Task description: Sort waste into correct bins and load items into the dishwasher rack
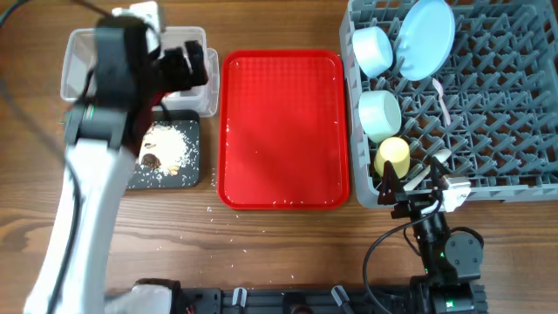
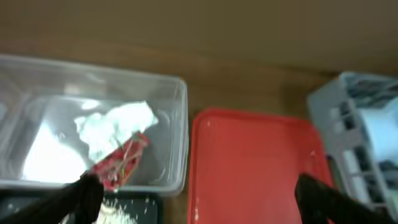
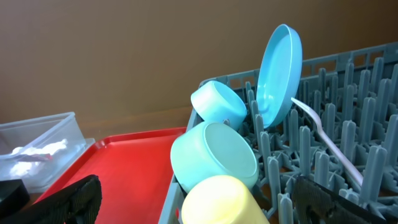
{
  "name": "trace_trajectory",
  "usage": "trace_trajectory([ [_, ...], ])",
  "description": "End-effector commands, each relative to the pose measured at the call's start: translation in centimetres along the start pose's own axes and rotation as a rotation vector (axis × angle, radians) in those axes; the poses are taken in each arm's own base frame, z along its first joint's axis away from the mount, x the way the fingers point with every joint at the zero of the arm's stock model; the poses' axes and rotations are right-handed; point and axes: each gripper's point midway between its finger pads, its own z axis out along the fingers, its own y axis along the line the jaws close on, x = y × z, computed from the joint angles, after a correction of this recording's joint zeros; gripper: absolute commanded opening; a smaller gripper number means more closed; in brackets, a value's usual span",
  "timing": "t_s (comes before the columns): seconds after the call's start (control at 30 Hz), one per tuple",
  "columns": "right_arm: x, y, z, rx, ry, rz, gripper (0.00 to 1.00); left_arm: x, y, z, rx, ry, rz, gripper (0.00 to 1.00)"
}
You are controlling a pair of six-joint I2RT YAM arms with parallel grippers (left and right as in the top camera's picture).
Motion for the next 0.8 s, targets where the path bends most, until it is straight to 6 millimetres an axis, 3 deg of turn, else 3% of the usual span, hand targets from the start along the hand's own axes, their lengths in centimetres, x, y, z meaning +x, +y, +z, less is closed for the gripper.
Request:
trace_trajectory([
  [0.0,-0.1,-0.2,0.0,0.012,-0.005,0.009,1.00,3.0,0.8,-2.9,0.051,-0.142,0.009,1.00],
  [0.2,-0.1,-0.2,0.0,0.012,-0.005,0.009,1.00,10.1,3.2,-6.4,0.121,-0.354,-0.025,1.00],
  [0.37,-0.1,-0.2,0.0,0.012,-0.005,0.009,1.00,14.6,4.2,-7.0,0.139,-0.481,-0.015,1.00],
  [0.77,-0.1,-0.2,0.0,0.012,-0.005,0.009,1.00,20.0,5.6,-5.9,0.140,-0.549,-0.011,1.00],
])
